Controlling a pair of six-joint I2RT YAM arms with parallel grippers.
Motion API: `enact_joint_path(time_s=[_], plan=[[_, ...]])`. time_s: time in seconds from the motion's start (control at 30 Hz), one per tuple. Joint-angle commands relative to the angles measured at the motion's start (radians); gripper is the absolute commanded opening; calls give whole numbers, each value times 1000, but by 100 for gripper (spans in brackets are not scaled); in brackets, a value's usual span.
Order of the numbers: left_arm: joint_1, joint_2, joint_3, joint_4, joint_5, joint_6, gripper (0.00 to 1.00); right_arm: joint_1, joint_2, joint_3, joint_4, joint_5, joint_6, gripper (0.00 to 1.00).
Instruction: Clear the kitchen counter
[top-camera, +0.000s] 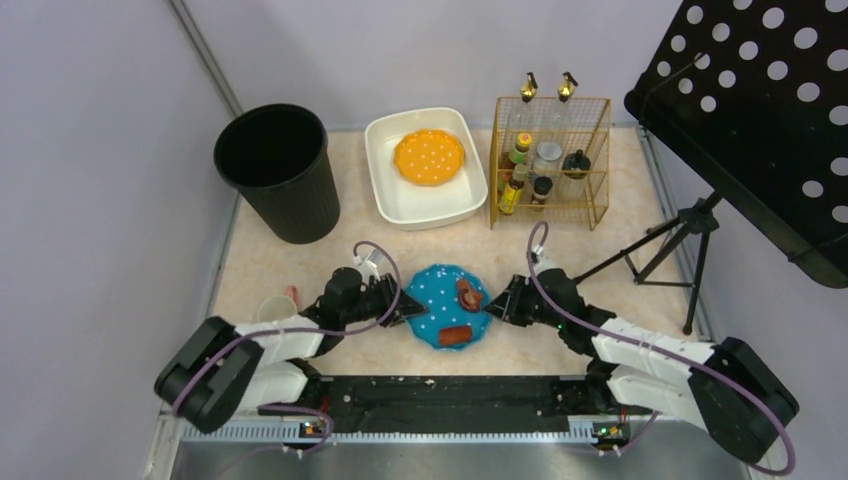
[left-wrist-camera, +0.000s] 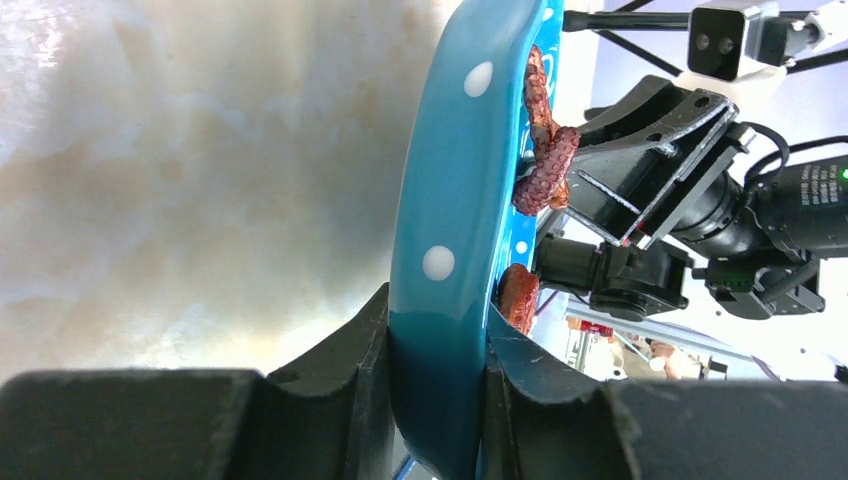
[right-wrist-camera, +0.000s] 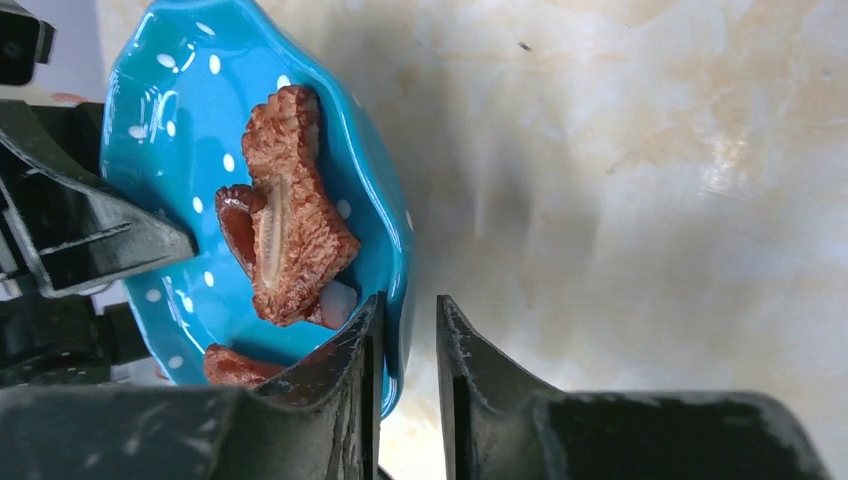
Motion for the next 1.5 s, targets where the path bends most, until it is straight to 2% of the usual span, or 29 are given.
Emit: enact_joint_path(time_s=[0.0, 0.13, 0.3, 0.63, 0.87, 1.03, 1.2, 1.47], plan=[[22, -190, 55, -25, -17, -5, 0, 0, -90, 60, -181, 40, -39, 27], [30, -295, 63, -83, -35, -19, 0, 0, -160, 83, -244, 38, -34, 43], [36, -386, 84, -144, -47, -22, 0, 0, -266, 131, -369, 65, -40, 50], [45, -537, 133, -268, -90, -21, 0, 0, -414, 222, -548, 122, -55, 53], [52, -593, 280, -411, -122, -28, 0, -1, -412, 200, -534, 120, -47, 53], [70, -569, 431, -508, -145, -19, 0, 0, -405, 168, -490, 100, -29, 53], [137, -512, 616, -642, -143, 28, 0, 0, -409, 146, -467, 91, -16, 53], [388, -402, 831, -708, -42, 11, 0, 0, -393, 123, -415, 58, -10, 53]])
